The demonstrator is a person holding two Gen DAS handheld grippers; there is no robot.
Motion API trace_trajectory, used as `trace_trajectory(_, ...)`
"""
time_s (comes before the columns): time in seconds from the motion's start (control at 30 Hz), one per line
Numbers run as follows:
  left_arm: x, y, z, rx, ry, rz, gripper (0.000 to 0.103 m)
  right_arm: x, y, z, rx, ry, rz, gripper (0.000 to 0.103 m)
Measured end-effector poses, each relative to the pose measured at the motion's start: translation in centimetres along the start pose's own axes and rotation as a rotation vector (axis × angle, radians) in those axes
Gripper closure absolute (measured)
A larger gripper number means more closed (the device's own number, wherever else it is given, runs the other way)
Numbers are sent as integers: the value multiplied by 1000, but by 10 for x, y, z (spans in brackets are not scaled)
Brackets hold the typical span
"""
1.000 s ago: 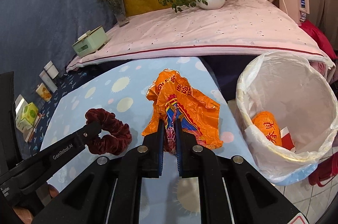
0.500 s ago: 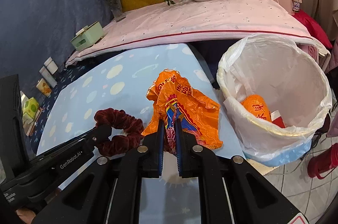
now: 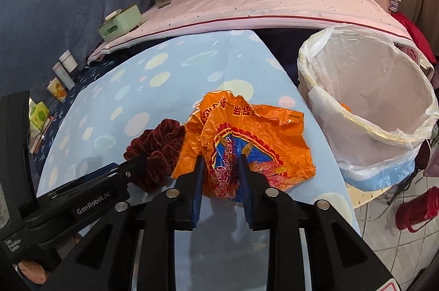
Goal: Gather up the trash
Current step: 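Lift the scrunchie with the left gripper while the right gripper lifts the wrapper, then carry the scrunchie and wrapper over the bin and open both grippers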
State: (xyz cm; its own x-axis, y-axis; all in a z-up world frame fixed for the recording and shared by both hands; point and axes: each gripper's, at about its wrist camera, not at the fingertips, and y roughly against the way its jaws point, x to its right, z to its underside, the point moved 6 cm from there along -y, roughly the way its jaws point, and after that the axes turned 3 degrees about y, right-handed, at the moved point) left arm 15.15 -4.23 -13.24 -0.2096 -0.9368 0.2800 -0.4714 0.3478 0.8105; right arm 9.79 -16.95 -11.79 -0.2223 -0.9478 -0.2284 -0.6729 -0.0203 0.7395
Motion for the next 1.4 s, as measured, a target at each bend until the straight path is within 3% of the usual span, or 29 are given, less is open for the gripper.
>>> trace_trajectory(0.13,4,-9,-5,-9,0,7,48,1,-4,-2,-5,-2,4,69)
trace_trajectory(0.2,8,-12,-5,-7,-24,0,60,-1,-7,-2,-13,0,-2,69)
trace_trajectory(0.27,12,-13,-5,-12,-43,1,76,-2,-12,1,-31,7,-5,79)
trace_trajectory(0.3,14,-14,-4,-20,-47,11,80,-2,-15,3,-39,10,-4,88)
trace_trajectory(0.4,15,-12,-3,-27,-43,25,85,-2,-14,6,-43,9,-4,93)
trace_trajectory(0.63,37,12,-10,15,-59,65,87,-4,15,-11,28,18,-25,95)
trace_trajectory(0.87,83,38,-24,69,-128,122,87,19,45,-32,106,-20,-12,95)
trace_trajectory(1.17,162,52,-44,115,-224,222,87,79,85,-68,219,-100,60,95)
trace_trajectory(1.4,211,34,-48,99,-272,273,87,134,91,-79,243,-169,129,95)
